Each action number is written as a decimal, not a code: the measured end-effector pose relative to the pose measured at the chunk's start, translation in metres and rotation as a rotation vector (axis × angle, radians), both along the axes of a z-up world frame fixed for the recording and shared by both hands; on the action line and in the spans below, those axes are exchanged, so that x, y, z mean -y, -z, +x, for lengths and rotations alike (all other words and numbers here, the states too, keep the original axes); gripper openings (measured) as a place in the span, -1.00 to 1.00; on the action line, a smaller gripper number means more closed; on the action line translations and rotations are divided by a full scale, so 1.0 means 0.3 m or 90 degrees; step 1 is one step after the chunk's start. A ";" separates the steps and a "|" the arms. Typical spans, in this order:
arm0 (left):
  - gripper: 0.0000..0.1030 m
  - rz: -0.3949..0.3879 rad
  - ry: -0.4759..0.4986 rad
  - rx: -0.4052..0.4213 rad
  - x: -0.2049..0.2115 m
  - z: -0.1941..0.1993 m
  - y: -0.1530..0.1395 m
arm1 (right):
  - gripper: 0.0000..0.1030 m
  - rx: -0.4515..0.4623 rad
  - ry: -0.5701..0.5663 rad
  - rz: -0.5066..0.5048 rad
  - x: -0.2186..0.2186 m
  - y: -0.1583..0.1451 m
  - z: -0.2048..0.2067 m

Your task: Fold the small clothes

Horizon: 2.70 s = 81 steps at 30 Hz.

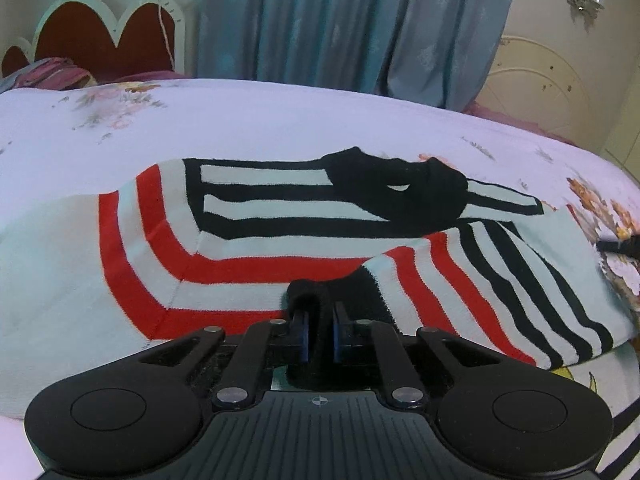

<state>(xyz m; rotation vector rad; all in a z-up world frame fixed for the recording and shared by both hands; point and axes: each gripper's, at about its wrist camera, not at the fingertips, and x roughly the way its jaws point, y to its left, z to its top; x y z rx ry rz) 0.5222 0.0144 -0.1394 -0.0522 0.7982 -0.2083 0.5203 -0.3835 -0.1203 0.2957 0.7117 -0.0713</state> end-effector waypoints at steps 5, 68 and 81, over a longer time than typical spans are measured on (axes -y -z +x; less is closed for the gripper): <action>-0.81 0.007 -0.008 -0.004 0.007 0.007 0.009 | -1.00 0.018 -0.095 -0.090 -0.105 -0.016 0.099; -0.22 0.094 0.064 0.009 0.273 -0.102 0.005 | -0.98 -0.082 -0.166 -0.144 -0.218 0.043 -0.152; 0.06 0.100 0.019 0.020 0.287 -0.010 0.017 | -0.90 -0.068 -0.147 -0.171 -0.092 0.045 0.286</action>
